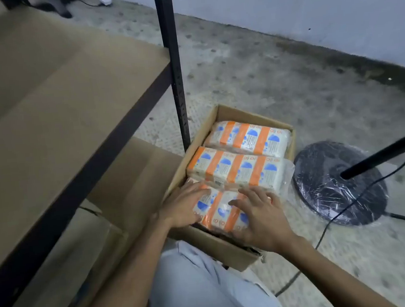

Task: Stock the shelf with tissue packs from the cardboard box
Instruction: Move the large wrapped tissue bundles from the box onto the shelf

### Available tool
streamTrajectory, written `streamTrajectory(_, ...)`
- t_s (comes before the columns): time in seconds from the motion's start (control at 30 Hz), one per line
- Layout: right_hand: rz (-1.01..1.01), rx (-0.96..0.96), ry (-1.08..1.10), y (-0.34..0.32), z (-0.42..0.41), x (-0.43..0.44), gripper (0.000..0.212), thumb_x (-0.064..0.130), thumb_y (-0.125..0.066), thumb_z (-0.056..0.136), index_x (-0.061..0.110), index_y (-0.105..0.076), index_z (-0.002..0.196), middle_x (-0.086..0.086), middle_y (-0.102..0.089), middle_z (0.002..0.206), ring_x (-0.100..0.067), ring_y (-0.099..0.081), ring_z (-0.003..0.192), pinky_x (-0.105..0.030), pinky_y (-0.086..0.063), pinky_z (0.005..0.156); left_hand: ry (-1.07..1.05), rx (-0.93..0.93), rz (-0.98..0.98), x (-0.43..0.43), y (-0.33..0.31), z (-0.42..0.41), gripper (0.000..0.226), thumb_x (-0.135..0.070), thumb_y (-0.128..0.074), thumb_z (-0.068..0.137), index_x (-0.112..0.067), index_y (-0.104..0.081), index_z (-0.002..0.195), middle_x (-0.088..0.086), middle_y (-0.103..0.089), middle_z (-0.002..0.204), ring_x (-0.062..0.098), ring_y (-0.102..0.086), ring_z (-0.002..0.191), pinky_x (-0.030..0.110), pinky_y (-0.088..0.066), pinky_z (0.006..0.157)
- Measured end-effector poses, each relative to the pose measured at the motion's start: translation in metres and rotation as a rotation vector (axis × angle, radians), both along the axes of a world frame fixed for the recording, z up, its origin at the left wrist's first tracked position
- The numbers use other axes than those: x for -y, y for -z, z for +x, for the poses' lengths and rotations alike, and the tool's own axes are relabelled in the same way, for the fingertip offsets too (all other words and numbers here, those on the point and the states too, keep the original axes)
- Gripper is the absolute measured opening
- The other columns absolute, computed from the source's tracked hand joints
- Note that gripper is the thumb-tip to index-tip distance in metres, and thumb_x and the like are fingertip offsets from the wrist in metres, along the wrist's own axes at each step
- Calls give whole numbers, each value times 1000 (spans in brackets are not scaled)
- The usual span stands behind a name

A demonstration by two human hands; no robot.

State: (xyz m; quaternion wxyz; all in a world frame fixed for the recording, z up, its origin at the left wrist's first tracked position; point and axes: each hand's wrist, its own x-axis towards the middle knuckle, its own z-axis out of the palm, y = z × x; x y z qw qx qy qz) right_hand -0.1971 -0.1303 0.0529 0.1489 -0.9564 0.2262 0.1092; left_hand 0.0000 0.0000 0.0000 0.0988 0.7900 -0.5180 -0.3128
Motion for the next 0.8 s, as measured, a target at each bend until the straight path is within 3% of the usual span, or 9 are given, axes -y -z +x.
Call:
streamTrajectory(0.17, -99, -29, -78, 9, -10, 9, 84, 80, -41, 60, 37, -50, 132, -3, -34, 151, -27, -23, 141, -51, -22, 109, 2, -97, 28, 2, 3, 0, 97, -37, -77, 74, -34, -18, 151, -14, -2, 160, 9, 0, 147, 35, -10, 120)
streamTrajectory(0.3, -65, -95, -108, 11, -18, 16, 84, 78, -48, 64, 42, -36, 139, -3, -19, 155, -27, -12, 142, -51, -20, 108, 21, -63, 74, 2, 13, 3, 111, -45, -80, 67, -39, -9, 151, -18, 5, 159, 10, 9, 148, 45, -10, 121)
streamTrajectory(0.53, 44, 33, 36, 5, -22, 22, 87, 84, -35, 52, 44, -52, 127, 9, -33, 147, -20, -28, 135, -44, -34, 102, 52, 4, 62, 1, 17, 3, 117, -61, -77, 63, -42, -2, 151, -19, 14, 159, 6, 16, 144, 37, -1, 118)
streamTrajectory(0.67, 170, 87, 90, 2, -23, 32, 81, 75, -48, 51, 45, -53, 126, 10, -39, 142, -19, -35, 123, -41, -41, 100, 51, 4, 45, 0, 13, 0, 108, -76, -60, 63, -45, -6, 151, -20, 11, 159, 1, 15, 141, 40, -5, 119)
streamTrajectory(0.8, 263, 151, 95, 2, -25, 39, 74, 69, -58, 54, 43, -57, 123, 9, -41, 141, -18, -35, 122, -33, -38, 100, -20, -48, -48, -5, 12, -2, 97, -87, -49, 60, -57, -13, 144, -24, -4, 158, -1, 3, 145, 46, -17, 120)
